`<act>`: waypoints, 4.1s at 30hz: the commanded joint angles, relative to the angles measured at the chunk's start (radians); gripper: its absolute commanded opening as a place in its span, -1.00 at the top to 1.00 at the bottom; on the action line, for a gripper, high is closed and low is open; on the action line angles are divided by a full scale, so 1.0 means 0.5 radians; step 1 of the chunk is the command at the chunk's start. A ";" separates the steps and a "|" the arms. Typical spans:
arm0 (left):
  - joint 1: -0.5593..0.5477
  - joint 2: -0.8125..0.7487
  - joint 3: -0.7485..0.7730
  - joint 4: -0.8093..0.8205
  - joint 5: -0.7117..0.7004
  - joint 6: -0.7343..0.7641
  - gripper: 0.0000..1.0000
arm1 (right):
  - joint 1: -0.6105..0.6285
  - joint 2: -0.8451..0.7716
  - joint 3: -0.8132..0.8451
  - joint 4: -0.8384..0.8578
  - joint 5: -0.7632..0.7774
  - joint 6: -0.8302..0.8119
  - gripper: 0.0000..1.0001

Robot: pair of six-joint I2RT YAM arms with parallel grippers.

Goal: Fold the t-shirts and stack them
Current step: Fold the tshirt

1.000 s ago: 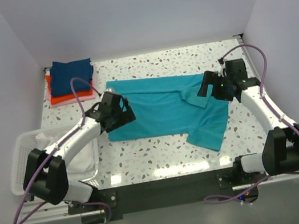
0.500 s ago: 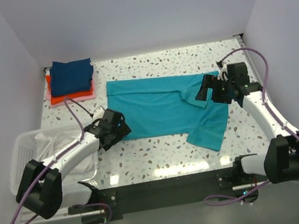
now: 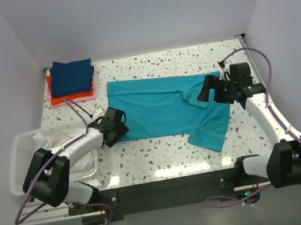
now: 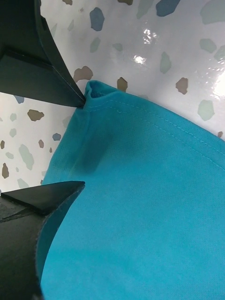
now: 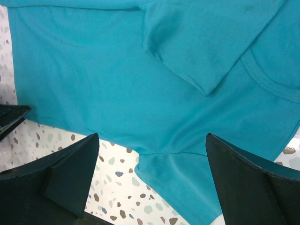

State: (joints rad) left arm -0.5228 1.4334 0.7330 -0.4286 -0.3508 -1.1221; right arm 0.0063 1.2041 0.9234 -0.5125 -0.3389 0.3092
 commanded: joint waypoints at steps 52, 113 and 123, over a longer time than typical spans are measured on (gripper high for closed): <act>0.052 0.161 0.166 -0.367 -0.213 -0.195 1.00 | 1.288 -0.264 -0.362 -0.687 0.856 0.519 -0.92; -0.083 -0.060 0.206 -0.508 -0.240 -0.235 1.00 | 1.282 -0.239 -0.209 -1.006 1.494 0.864 1.00; -0.044 0.140 0.522 -0.539 -0.299 -0.140 1.00 | 1.092 0.006 0.101 -0.899 1.647 0.594 1.00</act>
State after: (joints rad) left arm -0.5583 1.4773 0.9333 -0.6914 -0.4549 -1.2213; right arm 0.5915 1.1889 0.9112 -1.0004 0.4240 0.6743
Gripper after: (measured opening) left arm 0.017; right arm 0.011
